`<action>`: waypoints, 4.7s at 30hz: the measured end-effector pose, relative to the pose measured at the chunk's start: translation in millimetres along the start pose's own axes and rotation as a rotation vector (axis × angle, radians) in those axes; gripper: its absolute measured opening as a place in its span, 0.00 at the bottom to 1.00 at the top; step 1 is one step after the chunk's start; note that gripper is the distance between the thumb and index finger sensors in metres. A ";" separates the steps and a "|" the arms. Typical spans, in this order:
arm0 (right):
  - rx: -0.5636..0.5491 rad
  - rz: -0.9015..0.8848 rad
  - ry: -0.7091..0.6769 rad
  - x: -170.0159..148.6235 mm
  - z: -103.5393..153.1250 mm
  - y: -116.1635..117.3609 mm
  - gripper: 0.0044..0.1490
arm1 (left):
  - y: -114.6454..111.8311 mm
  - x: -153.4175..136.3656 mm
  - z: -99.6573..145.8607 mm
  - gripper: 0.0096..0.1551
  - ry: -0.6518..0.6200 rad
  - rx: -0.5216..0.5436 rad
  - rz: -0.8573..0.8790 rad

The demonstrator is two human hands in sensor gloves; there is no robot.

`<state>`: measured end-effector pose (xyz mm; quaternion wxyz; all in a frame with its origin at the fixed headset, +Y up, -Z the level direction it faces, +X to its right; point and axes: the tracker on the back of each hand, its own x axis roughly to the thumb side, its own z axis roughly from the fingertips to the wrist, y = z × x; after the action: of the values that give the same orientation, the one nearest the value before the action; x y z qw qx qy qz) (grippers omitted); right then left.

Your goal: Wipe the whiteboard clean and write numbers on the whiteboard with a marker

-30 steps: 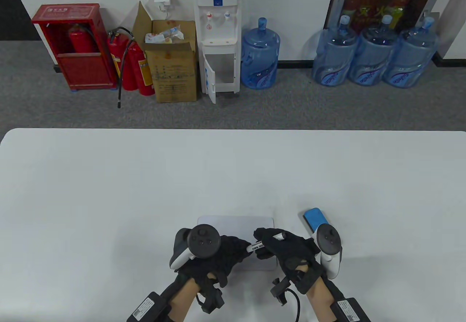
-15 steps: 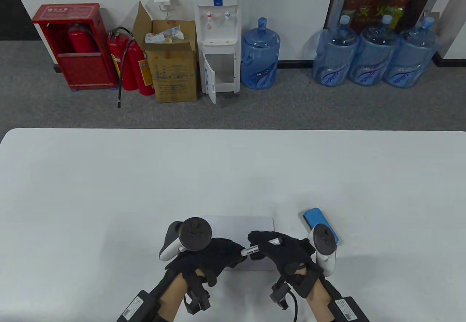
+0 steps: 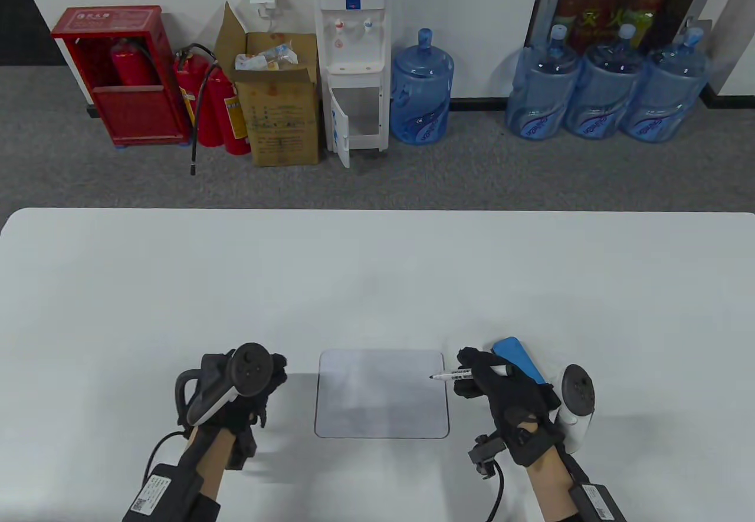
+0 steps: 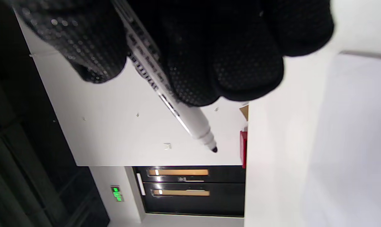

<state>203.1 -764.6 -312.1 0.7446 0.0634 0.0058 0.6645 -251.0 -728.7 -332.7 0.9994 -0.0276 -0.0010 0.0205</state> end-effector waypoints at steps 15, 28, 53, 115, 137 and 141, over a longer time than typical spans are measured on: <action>0.034 0.087 0.055 -7.3 0.3 2.3 0.35 | -38.3 -13.0 -15.4 0.23 0.086 -0.058 -0.228; 0.023 0.081 0.076 -6.6 1.7 -2.0 0.35 | -36.9 -9.1 -13.7 0.26 0.078 -0.097 -0.268; 0.091 0.209 0.095 -13.6 1.4 7.8 0.35 | -50.6 94.8 1.0 0.49 -0.192 -0.278 -0.040; 0.360 0.665 0.110 -33.4 -44.9 137.8 0.33 | -56.7 95.0 8.5 0.47 -0.204 -0.288 -0.051; 0.141 0.687 0.204 -28.8 -56.4 100.6 0.34 | -56.9 94.6 8.3 0.47 -0.203 -0.294 -0.044; 0.156 0.698 0.190 -25.8 -49.0 95.6 0.33 | -57.1 94.8 8.6 0.47 -0.203 -0.295 -0.045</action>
<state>101.0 -775.4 -352.9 0.4620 0.0562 0.1034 0.8791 -154.0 -781.3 -320.9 0.9795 -0.1716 -0.1052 0.0005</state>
